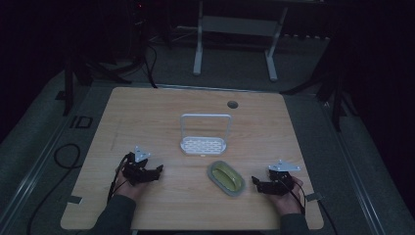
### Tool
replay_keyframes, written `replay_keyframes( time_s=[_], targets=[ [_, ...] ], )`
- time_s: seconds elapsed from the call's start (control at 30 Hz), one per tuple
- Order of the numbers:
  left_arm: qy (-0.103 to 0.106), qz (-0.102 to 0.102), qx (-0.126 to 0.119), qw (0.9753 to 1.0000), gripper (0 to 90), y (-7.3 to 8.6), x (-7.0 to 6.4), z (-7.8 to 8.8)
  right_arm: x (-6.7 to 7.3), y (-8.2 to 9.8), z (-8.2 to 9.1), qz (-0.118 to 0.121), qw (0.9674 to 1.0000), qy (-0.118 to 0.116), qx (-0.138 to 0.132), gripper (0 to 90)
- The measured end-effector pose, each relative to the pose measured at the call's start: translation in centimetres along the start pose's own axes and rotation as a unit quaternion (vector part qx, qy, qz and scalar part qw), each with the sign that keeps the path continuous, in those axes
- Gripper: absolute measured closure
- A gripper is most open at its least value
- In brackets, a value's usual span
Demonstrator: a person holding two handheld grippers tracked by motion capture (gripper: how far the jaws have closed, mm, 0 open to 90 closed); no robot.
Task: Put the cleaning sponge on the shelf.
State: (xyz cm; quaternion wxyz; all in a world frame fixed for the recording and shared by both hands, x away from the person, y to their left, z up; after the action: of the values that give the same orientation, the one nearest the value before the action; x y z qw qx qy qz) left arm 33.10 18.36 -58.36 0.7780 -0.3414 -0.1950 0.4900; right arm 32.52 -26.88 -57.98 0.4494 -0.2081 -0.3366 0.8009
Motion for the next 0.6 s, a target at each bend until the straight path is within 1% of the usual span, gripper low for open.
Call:
replay_keyframes(
  time_s=[0.1, 0.3, 0.37, 0.43, 0.47, 0.6],
  targets=[
    [0.000, 0.000, 0.000, 1.0000, 22.3, 0.00, 0.00, -0.01, -0.09, -0.08, 0.12, 0.001, 1.0000, -0.002, 0.003, 23.1],
    [0.000, 0.000, 0.000, 1.0000, 22.2, -0.01, 0.00, -0.01, -0.05, -0.11, 0.13, -0.003, 1.0000, 0.002, 0.004, 23.7],
    [0.001, 0.000, 0.000, 1.0000, 22.1, -0.01, -0.01, -0.02, -0.07, -0.14, 0.21, -0.004, 1.0000, 0.004, 0.006, 25.9],
    [0.001, 0.000, 0.000, 1.0000, 21.9, -0.01, -0.02, -0.02, -0.11, -0.20, 0.40, -0.014, 0.9998, 0.000, 0.010, 28.6],
    [0.001, 0.000, 0.000, 1.0000, 21.8, -0.01, -0.02, -0.03, -0.12, -0.21, 0.48, -0.017, 0.9998, -0.001, 0.011, 28.5],
    [0.002, -0.002, 0.002, 1.0000, 20.7, -0.03, -0.04, -0.06, 0.04, -0.33, 0.74, -0.012, 0.9999, 0.002, 0.011, 28.6]
  ],
)
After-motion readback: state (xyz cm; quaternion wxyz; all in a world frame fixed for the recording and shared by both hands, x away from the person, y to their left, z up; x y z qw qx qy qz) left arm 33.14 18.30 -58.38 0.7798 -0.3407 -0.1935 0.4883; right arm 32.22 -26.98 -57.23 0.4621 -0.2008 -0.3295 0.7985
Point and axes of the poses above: each handheld gripper's, and its own axes: z roughly backward along the jaws, y roughly out of its underside, x roughly to its left, the point moved 3 cm from there along -z, roughly forward along the jaws, and after that the axes turned 2 degrees about y, right-handed, at the moved point
